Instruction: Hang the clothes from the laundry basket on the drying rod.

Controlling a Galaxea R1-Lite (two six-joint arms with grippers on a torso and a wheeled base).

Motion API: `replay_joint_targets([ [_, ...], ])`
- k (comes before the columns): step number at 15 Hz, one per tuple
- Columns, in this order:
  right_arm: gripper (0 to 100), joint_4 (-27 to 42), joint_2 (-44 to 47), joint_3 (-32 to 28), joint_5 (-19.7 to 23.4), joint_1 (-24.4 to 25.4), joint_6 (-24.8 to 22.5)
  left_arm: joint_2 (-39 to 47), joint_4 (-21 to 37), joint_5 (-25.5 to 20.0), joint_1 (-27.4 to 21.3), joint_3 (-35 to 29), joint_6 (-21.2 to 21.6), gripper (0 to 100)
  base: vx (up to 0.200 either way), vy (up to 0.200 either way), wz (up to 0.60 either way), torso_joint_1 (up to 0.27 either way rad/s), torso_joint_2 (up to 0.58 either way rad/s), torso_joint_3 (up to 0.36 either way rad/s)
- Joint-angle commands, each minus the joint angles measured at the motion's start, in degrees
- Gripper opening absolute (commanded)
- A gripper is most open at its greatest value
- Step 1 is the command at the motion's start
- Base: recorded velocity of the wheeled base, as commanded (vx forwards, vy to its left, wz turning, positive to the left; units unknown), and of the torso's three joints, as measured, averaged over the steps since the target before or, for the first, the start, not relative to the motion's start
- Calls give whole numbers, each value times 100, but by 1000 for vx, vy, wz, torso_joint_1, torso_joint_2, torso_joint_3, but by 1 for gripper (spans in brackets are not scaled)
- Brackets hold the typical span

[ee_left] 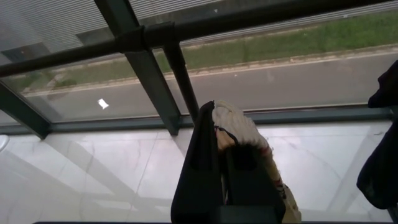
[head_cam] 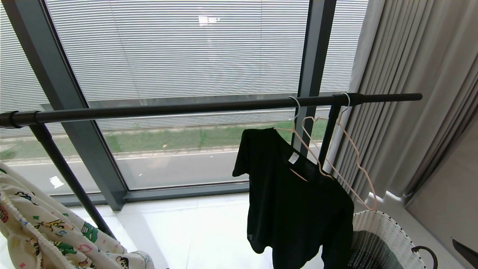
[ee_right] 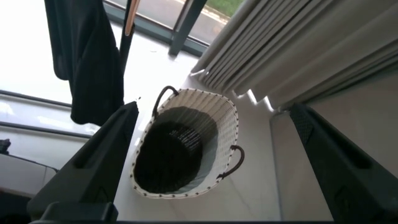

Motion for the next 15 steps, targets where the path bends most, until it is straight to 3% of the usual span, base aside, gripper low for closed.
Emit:
replay_joint_targets([
  [1,100,-2,-43,17,6,1,1,11,-2,-1,0,-3,-6,0,0,0,600,2,7,2],
  [4,100,-2,-52,52,14,1,-8,11,-2,-1,0,-3,-6,0,0,0,600,-1,4,2],
  [11,100,-2,-140,52,14,1,98,2,-11,8,0,6,-6,0,0,0,0,0,0,0],
  [15,100,-2,-8,-211,50,1,731,2,-11,8,9,-3,-14,0,0,0,0,0,0,0],
])
